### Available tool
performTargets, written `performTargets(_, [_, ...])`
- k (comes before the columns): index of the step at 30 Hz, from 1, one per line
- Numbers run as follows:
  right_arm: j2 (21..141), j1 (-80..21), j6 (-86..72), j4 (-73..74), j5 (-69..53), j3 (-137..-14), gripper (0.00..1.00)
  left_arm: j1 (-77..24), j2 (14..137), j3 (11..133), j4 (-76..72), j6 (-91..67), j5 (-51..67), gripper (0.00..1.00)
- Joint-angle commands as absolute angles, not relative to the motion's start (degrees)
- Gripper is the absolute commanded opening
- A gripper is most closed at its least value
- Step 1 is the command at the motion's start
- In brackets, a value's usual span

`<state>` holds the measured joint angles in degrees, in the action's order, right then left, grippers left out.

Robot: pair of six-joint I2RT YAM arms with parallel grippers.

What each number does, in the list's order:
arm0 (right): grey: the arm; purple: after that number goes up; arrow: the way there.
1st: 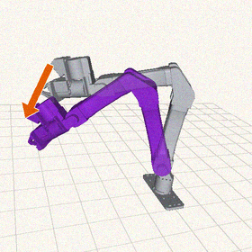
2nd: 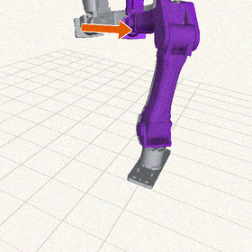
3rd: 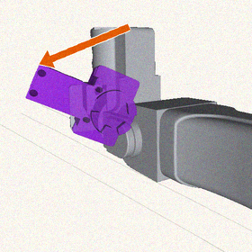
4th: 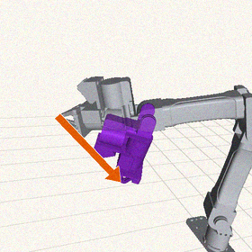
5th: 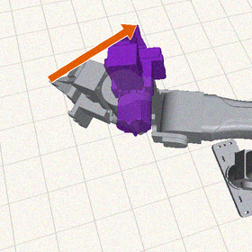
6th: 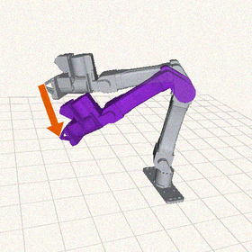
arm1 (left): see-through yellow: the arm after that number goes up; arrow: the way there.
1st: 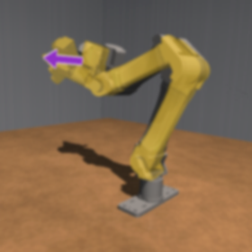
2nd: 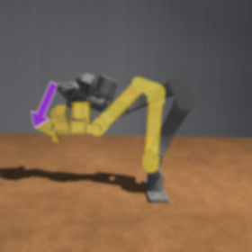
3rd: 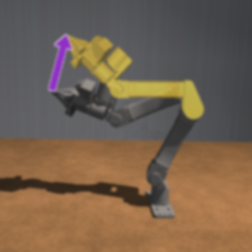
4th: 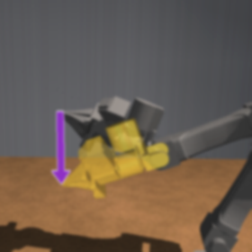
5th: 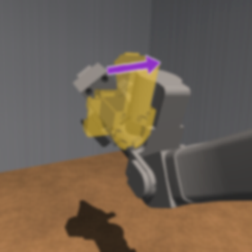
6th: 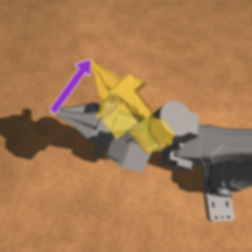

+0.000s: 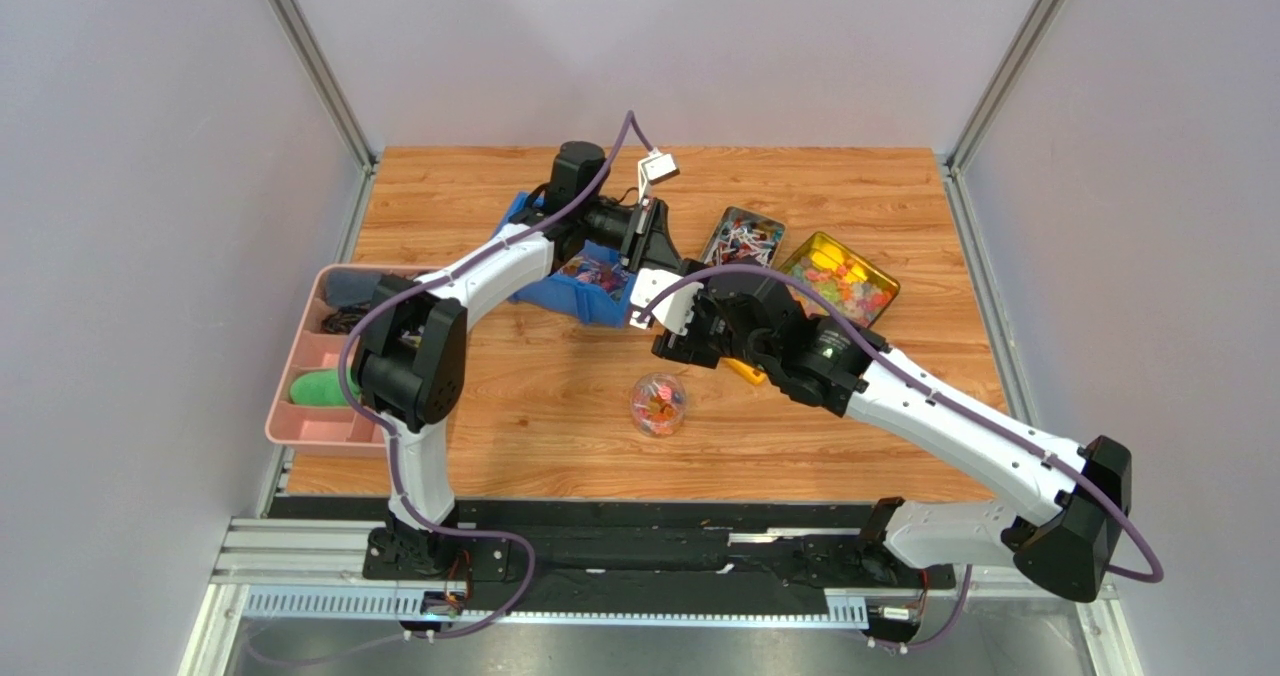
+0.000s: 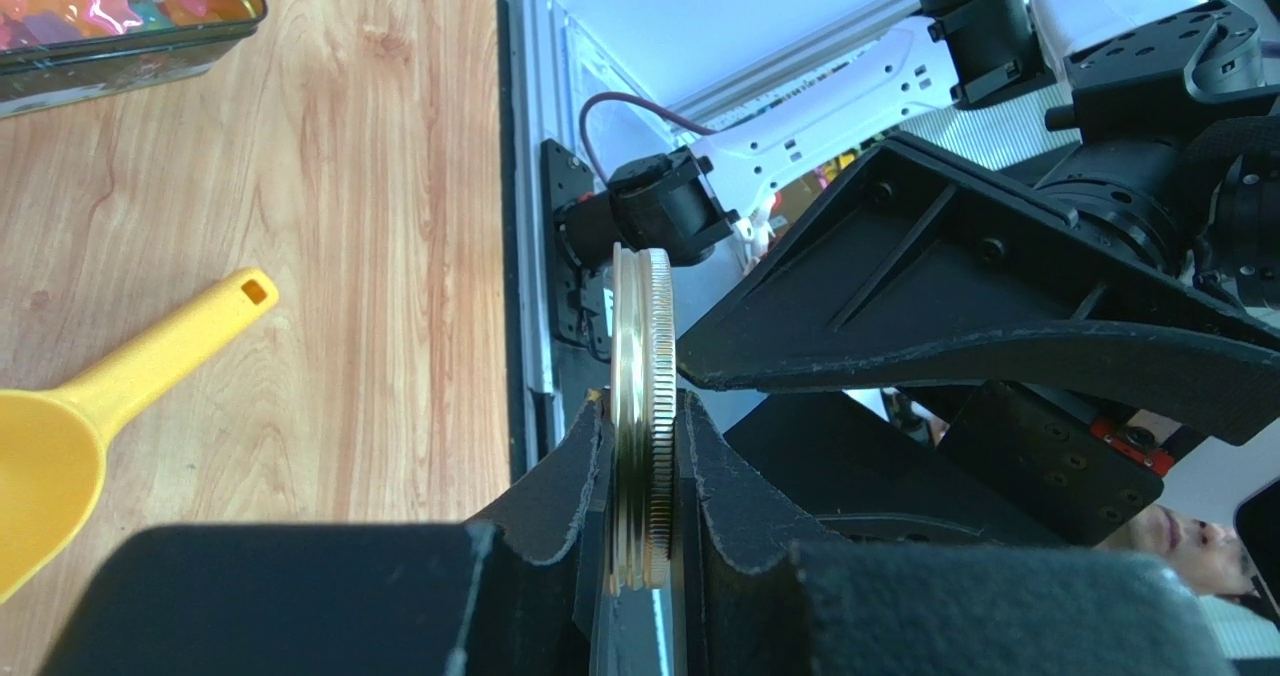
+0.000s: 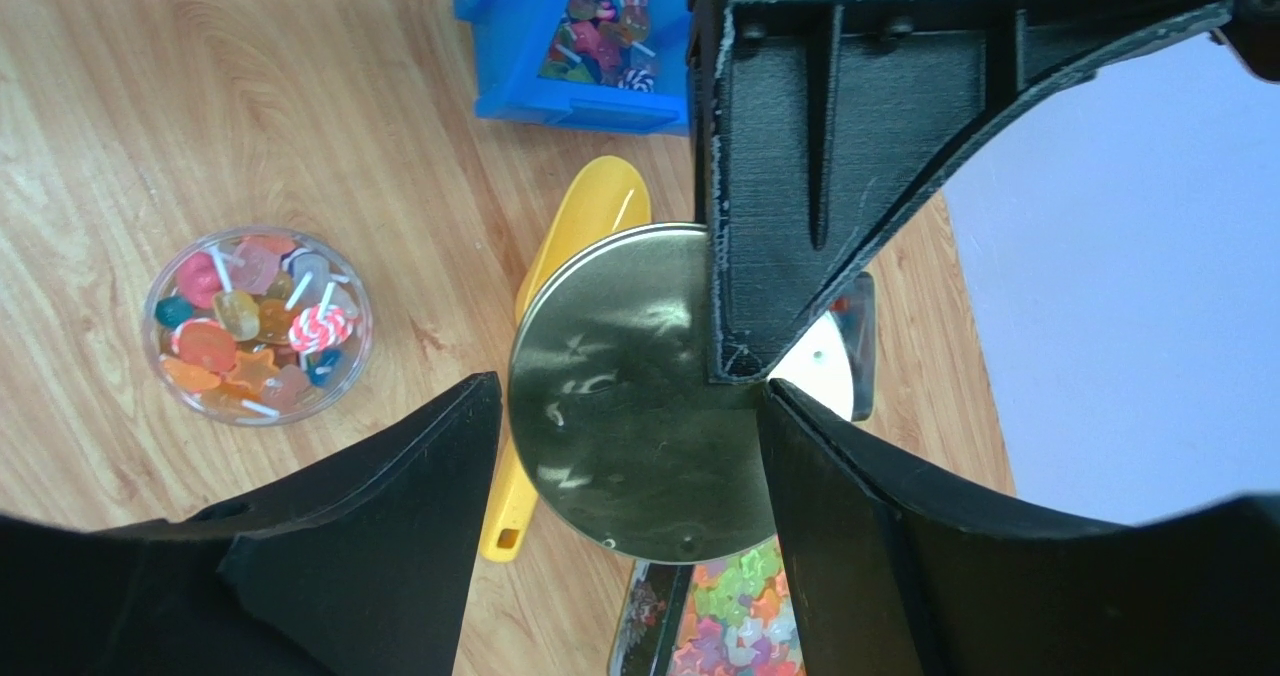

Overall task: Pack the candies
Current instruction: Pick up the bottle lid at the center of the board.

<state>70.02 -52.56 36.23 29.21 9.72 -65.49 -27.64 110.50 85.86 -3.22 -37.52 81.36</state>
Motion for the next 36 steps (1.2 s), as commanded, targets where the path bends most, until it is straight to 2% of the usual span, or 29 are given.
performTargets(1, [69.08, -51.33, 35.95, 26.19, 13.80, -64.16, 0.69, -28.21, 109.51, 86.57, -5.19, -38.94, 86.75, 0.00])
performTargets(9, [68.55, -50.63, 35.77, 26.54, 13.97, -62.67, 0.71, -28.21, 109.34, 86.66, -5.19, -38.93, 87.19, 0.00])
performTargets(10, [68.55, -50.54, 35.77, 26.63, 14.24, -62.58, 0.95, -28.21, 109.16, 86.66, -5.19, -38.94, 87.19, 0.00])
performTargets(11, [68.55, -50.36, 35.77, 26.63, 14.41, -62.40, 1.00, -28.21, 109.16, 86.75, -5.27, -38.94, 87.27, 0.00])
performTargets(24, [66.45, -49.75, 34.37, 26.72, 12.22, -62.93, 1.00, -28.13, 109.07, 86.75, -5.19, -38.50, 87.45, 0.00])
performTargets(36, [66.71, -49.75, 32.61, 29.79, 6.68, -66.27, 0.95, -27.69, 110.30, 86.75, -4.48, -37.62, 86.13, 0.00])
